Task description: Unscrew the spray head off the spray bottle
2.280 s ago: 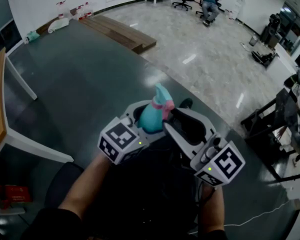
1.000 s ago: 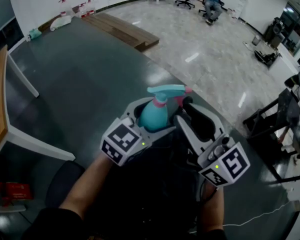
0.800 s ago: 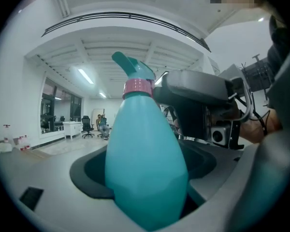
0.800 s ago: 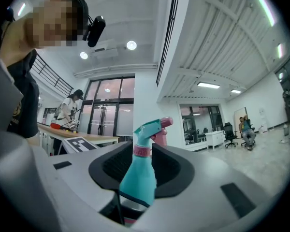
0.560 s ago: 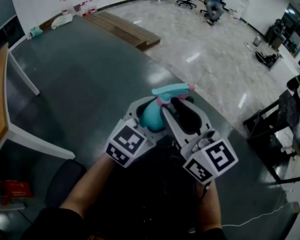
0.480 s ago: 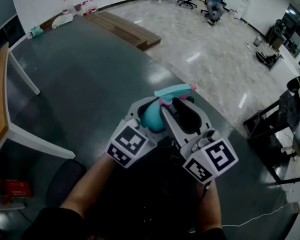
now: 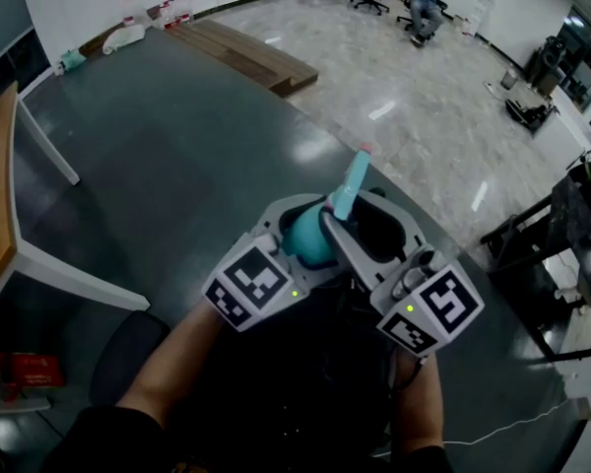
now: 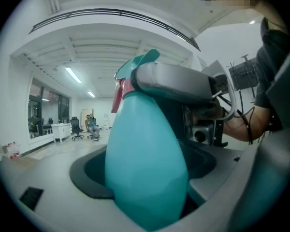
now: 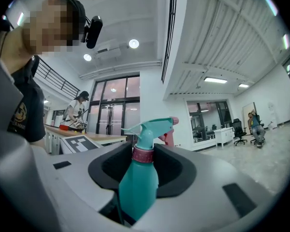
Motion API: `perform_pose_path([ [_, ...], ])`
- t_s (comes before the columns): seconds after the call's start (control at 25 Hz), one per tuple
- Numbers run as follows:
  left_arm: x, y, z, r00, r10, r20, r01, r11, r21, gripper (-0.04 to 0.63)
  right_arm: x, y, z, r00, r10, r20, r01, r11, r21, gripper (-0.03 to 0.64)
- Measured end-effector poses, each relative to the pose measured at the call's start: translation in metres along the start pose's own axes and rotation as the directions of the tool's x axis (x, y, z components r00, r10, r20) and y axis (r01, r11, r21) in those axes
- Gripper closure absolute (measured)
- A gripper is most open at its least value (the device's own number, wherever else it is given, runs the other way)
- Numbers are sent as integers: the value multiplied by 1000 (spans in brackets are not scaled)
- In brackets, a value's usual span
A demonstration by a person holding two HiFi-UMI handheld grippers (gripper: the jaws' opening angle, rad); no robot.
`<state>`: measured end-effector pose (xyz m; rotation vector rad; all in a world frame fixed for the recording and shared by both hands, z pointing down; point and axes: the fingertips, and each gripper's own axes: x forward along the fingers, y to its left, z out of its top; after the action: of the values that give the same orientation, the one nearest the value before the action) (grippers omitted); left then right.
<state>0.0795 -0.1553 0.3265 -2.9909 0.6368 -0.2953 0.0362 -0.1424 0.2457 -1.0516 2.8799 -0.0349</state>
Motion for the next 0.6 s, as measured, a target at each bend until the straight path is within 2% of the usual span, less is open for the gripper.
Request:
perform_pose_path([
  [0.16, -4, -12, 3, 995, -98, 15, 98, 995, -4, 176, -5, 6, 2, 995, 99, 5, -99, 995, 9, 476],
  [0.36, -8, -28, 5, 975, -220, 35, 220, 975, -5, 176, -13, 14, 2, 973, 228, 14, -228, 973, 17, 477],
  [0.6, -15, -45, 7, 941, -335, 56, 335, 942, 1, 176, -22, 23, 3, 924, 379, 51, -381, 924, 39, 477],
])
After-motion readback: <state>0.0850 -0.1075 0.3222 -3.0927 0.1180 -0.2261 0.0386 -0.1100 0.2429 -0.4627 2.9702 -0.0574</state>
